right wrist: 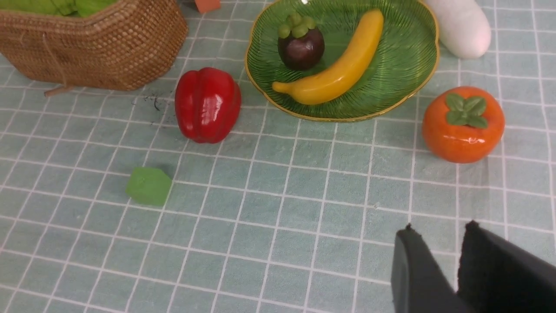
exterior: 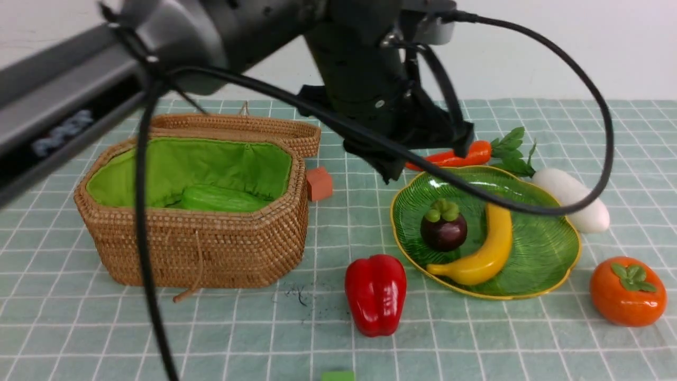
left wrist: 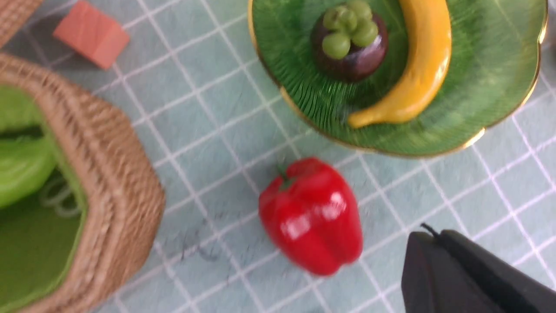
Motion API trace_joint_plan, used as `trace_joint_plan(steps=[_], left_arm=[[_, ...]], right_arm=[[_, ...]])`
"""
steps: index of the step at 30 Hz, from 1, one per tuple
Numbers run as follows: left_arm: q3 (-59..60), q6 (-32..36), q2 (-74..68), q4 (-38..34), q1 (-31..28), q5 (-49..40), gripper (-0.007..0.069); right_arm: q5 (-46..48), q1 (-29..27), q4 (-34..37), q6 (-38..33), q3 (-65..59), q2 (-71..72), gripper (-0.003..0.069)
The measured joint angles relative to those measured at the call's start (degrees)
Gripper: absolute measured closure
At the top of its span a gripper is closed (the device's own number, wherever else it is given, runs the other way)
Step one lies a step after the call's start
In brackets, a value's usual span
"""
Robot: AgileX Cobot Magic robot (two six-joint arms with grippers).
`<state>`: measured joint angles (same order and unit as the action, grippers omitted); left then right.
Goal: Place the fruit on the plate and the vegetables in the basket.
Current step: Grab a mountain bell pepper with your left arm and put it into the left basket
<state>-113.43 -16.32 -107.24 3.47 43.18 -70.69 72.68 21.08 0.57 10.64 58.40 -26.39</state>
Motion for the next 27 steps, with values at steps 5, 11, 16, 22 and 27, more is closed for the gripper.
trace_joint_plan(steps=[5,11,16,22,27], left_arm=[[15.4,-3.6,2.3,0.0,1.1,0.6,0.0574],[24.1,-8.2,1.3,-0.9,3.9,8.0,0.0318],[24.6,-23.7,-1.5,2.3,4.0,17.0,0.0001],[24.6,-30.7,-4.5,4.7,4.0,17.6,-0.0034],[24.7,-31.4,-7.1,3.8,4.0,18.0,-0.0001]], right_arm=[[0.0,0.0,-0.6,0.0,0.0,0.0,0.0482],[0.0,0.0,-0.6,0.0,0.0,0.0,0.048],[-1.1,0.0,-0.3,-1.5,0.0,0.0,0.0478],[-1.1,0.0,0.6,-3.2,0.0,0.0,0.0478],[-1.9,0.0,0.9,-4.7,0.0,0.0,0.0478]])
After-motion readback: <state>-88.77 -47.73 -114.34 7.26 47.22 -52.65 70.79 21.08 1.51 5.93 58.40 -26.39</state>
